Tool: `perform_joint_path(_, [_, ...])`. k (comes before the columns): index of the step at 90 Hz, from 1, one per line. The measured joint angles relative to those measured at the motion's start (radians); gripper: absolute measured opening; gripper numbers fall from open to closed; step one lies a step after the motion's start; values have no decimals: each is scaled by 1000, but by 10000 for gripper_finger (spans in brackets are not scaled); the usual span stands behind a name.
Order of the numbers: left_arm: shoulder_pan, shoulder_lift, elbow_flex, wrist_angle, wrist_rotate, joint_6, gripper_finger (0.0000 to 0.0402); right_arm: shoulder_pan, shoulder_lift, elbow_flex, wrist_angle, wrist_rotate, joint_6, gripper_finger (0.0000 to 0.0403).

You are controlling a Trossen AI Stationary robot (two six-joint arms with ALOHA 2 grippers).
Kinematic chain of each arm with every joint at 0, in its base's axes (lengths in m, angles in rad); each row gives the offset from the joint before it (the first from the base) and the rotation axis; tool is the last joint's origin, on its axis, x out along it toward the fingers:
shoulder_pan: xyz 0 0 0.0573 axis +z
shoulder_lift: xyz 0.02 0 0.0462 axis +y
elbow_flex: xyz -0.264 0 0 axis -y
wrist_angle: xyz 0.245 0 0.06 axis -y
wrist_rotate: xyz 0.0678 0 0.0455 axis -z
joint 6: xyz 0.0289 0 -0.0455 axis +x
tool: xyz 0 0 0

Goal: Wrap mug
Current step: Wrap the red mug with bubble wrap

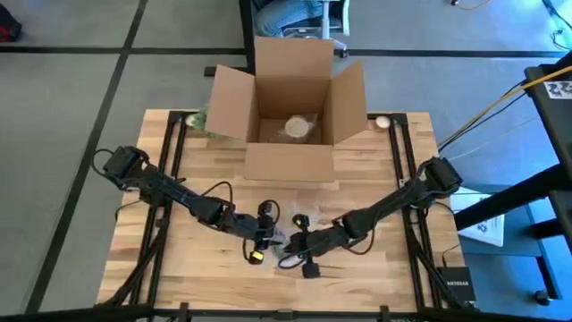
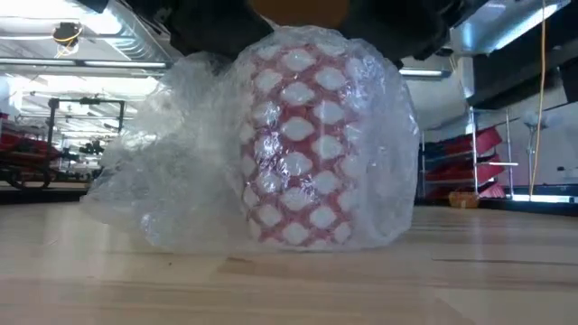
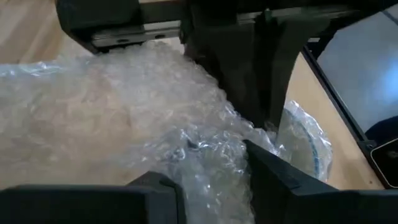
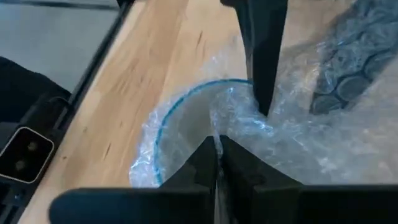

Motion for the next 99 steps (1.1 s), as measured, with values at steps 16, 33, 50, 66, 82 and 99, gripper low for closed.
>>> perform_joint_path(16, [-45, -89, 39, -157, -23, -71, 104, 0, 6, 48, -85, 4, 12, 0])
perform_joint_path(33, [-85, -219, 113, -453, -28, -115, 104, -2, 9, 75, -131, 23, 12, 0])
perform_joint_path(50, [-121, -328, 75, -747, -176, -221, 104, -2, 9, 75, -131, 53, 16, 0])
perform_joint_path(66, [-77, -255, -112, -313, -185, -146, 100, -2, 9, 74, -130, 66, 15, 0])
perform_joint_path(82, [-61, -147, -98, 4, -68, -4, 62, -2, 9, 74, -129, 72, 16, 0])
perform_joint_path(99, [-39, -10, -43, 100, 43, 51, 22, -2, 10, 73, -124, 73, 17, 0])
